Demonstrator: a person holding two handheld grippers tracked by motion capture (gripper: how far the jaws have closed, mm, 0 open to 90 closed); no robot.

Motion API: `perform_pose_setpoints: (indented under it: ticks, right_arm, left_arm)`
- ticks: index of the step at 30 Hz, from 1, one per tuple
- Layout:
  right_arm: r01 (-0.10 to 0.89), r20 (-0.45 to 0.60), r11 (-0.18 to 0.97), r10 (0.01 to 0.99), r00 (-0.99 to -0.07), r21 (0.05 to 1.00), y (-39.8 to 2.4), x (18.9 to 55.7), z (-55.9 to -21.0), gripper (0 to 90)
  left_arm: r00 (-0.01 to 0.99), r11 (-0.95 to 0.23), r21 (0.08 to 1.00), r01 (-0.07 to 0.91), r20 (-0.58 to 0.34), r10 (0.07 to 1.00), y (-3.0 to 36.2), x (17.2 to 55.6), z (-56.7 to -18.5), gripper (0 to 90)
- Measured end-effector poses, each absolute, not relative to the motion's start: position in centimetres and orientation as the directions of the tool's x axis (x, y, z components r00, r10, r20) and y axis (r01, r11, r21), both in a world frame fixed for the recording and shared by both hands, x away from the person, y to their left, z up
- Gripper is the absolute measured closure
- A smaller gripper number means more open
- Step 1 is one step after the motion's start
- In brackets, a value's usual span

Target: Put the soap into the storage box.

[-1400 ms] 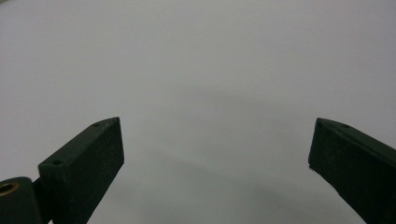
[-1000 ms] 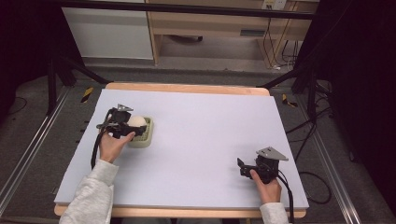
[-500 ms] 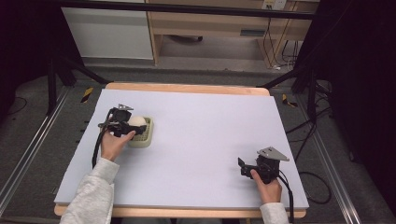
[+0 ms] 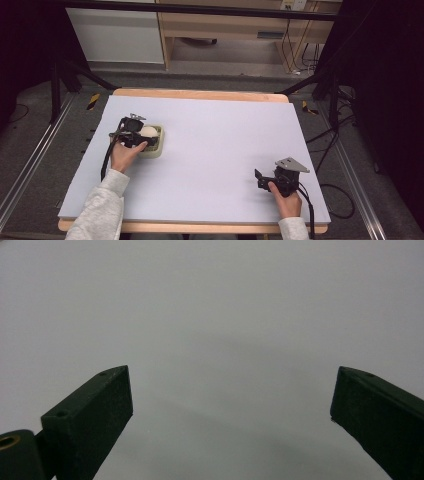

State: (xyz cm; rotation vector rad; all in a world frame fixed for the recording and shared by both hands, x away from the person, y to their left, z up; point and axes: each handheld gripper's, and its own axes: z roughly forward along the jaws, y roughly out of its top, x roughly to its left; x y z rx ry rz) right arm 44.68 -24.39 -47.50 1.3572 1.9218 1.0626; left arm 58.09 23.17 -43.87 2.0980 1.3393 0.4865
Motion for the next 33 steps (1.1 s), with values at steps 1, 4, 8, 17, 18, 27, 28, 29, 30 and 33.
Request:
perform_pose_setpoints:
  ticks: [1,4,8,17,18,27,28,29,30,33]
  right_arm:
    - [0.505,0.007,0.174,0.941,-0.337,0.845,-24.4,44.7,-47.5,3.8]
    - [0.502,-0.002,0.181,0.942,-0.337,0.845,-24.4,44.7,-47.6,3.8]
    - [0.502,-0.003,0.182,0.942,-0.337,0.845,-24.4,44.7,-47.5,3.8]
    - [0.502,-0.004,0.184,0.941,-0.337,0.845,-24.4,44.7,-47.5,3.8]
    - [0.502,-0.005,0.184,0.941,-0.337,0.845,-24.4,44.7,-47.6,3.8]
    - [0.502,-0.007,0.187,0.941,-0.339,0.845,-24.4,44.7,-47.6,3.8]
    - [0.502,-0.006,0.187,0.941,-0.340,0.844,-24.4,44.7,-47.6,3.8]
    - [0.503,-0.006,0.186,0.941,-0.339,0.844,-24.4,44.7,-47.6,3.8]
    - [0.503,-0.006,0.188,0.941,-0.340,0.844,-24.4,44.7,-47.6,3.8]
    - [0.503,-0.007,0.187,0.941,-0.339,0.844,-24.4,44.7,-47.6,3.8]
  left_arm:
    - [0.426,-0.318,0.653,0.687,-0.009,0.905,23.1,58.1,-43.9,24.4]
    - [0.427,-0.321,0.651,0.688,-0.005,0.904,23.1,58.1,-44.0,24.4]
    - [0.427,-0.321,0.652,0.687,-0.004,0.904,23.0,58.2,-44.1,24.4]
    - [0.428,-0.322,0.651,0.687,-0.004,0.904,22.9,58.2,-44.2,24.3]
    - [0.427,-0.322,0.652,0.686,-0.003,0.904,22.9,58.2,-44.2,24.3]
    - [0.419,-0.320,0.662,0.678,0.010,0.908,22.8,58.1,-44.2,23.7]
    - [0.415,-0.309,0.669,0.676,0.001,0.910,23.0,58.1,-44.1,23.1]
    - [0.416,-0.297,0.677,0.674,-0.015,0.909,23.2,58.1,-43.9,22.7]
    - [0.411,-0.285,0.685,0.670,-0.023,0.911,23.4,58.0,-43.7,22.5]
    - [0.404,-0.274,0.696,0.664,-0.025,0.914,23.8,57.8,-43.3,20.5]
